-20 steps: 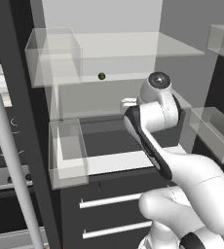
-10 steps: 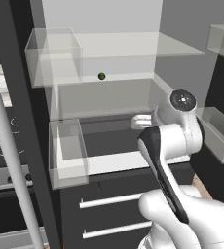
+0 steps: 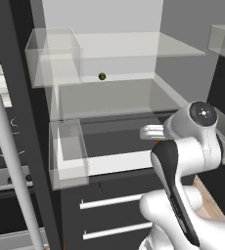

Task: Pick the cheese from the fridge and the cheese grater from the cabinet and place them next to the salad bowl.

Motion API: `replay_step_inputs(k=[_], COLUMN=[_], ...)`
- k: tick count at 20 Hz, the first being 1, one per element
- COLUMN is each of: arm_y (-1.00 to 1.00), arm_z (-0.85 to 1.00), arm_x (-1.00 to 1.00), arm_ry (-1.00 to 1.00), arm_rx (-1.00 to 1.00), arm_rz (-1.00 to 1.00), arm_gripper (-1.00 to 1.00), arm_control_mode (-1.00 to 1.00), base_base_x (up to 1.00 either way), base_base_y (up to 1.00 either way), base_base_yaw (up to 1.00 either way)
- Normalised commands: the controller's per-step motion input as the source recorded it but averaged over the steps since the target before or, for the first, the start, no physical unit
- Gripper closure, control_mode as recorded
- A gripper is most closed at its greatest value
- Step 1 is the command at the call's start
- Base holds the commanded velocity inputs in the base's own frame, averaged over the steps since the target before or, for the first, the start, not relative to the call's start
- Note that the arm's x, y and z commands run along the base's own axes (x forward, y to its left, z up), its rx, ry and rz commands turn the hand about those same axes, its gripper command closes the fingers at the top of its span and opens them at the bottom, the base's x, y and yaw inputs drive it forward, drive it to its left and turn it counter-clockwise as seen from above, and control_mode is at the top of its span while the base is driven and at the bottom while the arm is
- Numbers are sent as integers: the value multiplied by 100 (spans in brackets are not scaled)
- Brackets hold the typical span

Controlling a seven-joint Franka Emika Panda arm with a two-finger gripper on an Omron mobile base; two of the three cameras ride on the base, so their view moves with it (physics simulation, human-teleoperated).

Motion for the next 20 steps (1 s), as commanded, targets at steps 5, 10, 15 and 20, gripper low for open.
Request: replay_step_inputs(k=[5,10,15,20], arm_y=[-5,-2,0,0], arm_z=[0,-1,0,0], arm_x=[-20,-9,0,0], arm_ry=[0,0,0,0], arm_rx=[0,0,0,0], arm_rz=[0,0,0,0], arm_gripper=[100,100,100,100], arm_control_mode=[-100,-100,-100,100], base_base_x=[0,0,0,-2], base_base_y=[0,0,0,0], base_base_yaw=[0,0,0,0])
